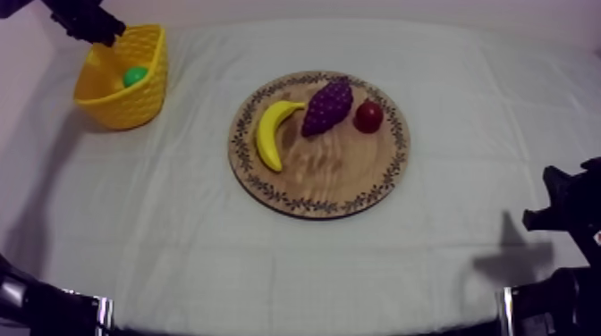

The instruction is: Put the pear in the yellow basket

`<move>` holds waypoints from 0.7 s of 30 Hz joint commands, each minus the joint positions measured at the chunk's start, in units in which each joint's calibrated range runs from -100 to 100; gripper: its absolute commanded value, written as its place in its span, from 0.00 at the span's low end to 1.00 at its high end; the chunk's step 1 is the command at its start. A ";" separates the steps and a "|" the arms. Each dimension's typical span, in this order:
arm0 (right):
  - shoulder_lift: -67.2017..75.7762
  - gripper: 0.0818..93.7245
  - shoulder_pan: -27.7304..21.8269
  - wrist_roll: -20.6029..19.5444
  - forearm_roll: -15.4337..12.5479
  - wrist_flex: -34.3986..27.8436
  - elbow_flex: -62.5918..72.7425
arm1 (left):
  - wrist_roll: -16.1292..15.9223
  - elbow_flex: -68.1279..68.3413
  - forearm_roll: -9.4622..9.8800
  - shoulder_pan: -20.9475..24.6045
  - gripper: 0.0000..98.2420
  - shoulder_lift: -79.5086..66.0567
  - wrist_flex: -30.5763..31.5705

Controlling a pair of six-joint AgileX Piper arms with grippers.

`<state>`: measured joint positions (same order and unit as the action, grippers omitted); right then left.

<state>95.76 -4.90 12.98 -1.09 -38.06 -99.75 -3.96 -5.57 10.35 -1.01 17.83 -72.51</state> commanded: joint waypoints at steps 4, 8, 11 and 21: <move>-0.01 0.00 0.00 -0.02 -0.01 -0.01 -0.03 | 3.32 12.09 -1.03 0.31 0.20 -20.38 2.63; -0.01 0.00 0.00 -0.02 -0.01 -0.01 -0.03 | 4.06 20.41 -4.09 1.92 0.10 -32.12 5.64; -0.01 0.00 0.00 -0.02 -0.01 -0.01 -0.03 | 2.74 27.62 -7.15 3.27 0.04 -41.21 8.53; -0.01 0.00 0.00 -0.02 -0.01 -0.01 -0.03 | -2.29 58.40 -13.54 4.59 0.00 -70.14 25.30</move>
<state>95.76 -4.90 12.97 -1.09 -38.06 -99.75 -6.08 41.12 -2.94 3.58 -40.39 -50.73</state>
